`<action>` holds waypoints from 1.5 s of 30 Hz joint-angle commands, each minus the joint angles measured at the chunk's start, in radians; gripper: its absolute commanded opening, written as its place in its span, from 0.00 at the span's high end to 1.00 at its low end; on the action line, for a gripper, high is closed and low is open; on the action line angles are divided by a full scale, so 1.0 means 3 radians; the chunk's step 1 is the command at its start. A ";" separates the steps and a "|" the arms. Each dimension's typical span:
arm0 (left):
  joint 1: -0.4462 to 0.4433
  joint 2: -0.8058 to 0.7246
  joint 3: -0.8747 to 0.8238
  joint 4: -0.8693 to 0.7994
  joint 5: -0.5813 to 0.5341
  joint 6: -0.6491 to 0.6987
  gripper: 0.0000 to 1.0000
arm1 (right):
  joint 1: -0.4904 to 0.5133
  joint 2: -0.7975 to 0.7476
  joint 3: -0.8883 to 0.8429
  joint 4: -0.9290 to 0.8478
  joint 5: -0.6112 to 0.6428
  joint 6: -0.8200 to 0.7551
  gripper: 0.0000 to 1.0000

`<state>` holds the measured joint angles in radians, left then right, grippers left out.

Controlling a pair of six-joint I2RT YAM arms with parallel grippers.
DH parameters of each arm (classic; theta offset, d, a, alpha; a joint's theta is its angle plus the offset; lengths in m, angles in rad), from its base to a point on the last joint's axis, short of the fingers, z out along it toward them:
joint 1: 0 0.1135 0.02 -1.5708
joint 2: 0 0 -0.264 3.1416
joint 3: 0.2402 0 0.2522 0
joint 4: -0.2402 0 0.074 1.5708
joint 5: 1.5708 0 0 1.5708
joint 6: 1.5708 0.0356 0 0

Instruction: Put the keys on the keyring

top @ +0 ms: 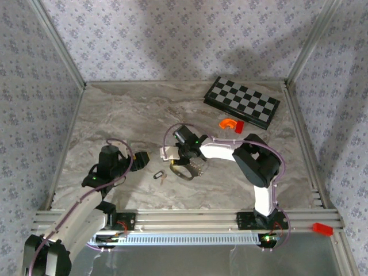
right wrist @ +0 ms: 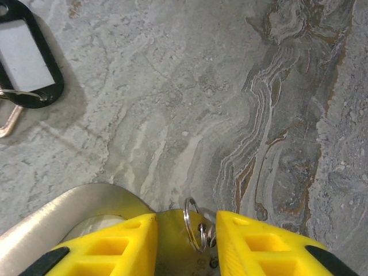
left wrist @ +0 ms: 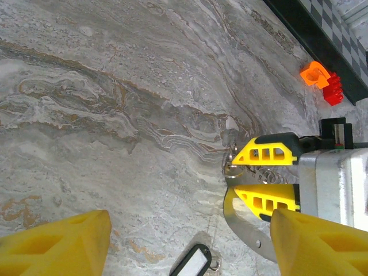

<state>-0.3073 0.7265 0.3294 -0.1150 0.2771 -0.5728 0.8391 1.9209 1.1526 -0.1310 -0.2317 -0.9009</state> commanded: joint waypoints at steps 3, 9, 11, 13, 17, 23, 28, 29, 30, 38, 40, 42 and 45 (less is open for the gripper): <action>0.0032 -0.0019 0.0001 0.0051 0.0068 0.0058 0.27 | 0.0037 0.0066 0.0101 -0.0036 0.0081 -0.0084 0.73; 0.0038 -0.0034 0.0001 0.0051 0.0073 0.0061 0.27 | 0.0055 0.0054 0.0079 -0.0006 0.0159 -0.0126 0.82; 0.0037 -0.0041 -0.0004 0.0050 0.0078 0.0061 0.27 | 0.0064 0.0040 0.0064 0.0012 0.0183 -0.0126 0.85; 0.0037 -0.0045 -0.0004 0.0047 0.0083 0.0062 0.27 | 0.0067 0.0024 0.0054 0.0027 0.0200 -0.0129 0.88; 0.0037 -0.0059 -0.0004 0.0046 0.0084 0.0053 0.27 | 0.0076 -0.0027 0.0020 0.0076 0.0220 -0.0132 0.93; 0.0037 -0.0087 0.0009 0.0036 0.0104 0.0072 0.27 | 0.0070 -0.0206 -0.0079 0.0161 0.0185 -0.0048 0.99; 0.0037 -0.0167 0.0057 0.0014 0.0205 0.0161 0.28 | 0.0039 -0.0504 -0.0145 0.0182 0.0015 0.0302 1.00; 0.0032 -0.0195 0.0063 0.0020 0.0223 0.0182 0.28 | 0.0028 -0.0594 -0.0189 0.0234 -0.0019 0.0415 1.00; 0.0027 -0.0228 0.0058 0.0034 0.0245 0.0187 0.28 | 0.0007 -0.0681 -0.0238 0.0282 -0.0075 0.0526 1.00; -0.0273 -0.0320 0.0182 0.0261 0.0477 0.0289 0.31 | -0.0204 -0.1455 -0.0873 0.1075 -0.0695 0.1632 1.00; -0.0406 -0.0306 0.0242 0.0319 0.0512 0.0314 0.32 | -0.0234 -0.1643 -0.1030 0.1258 -0.0823 0.1840 1.00; -0.0587 -0.0287 0.0335 0.0315 0.0473 0.0390 0.33 | -0.0269 -0.1816 -0.1179 0.1455 -0.0967 0.2088 1.00; -0.0935 -0.0259 0.0498 0.0267 0.0331 0.0545 0.35 | -0.0316 -0.2073 -0.1409 0.1814 -0.1138 0.2475 1.00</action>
<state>-0.5232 0.6502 0.4000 -0.0742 0.3809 -0.4732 0.7536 1.3628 0.7708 0.2596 -0.4759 -0.3305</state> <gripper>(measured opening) 0.654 0.062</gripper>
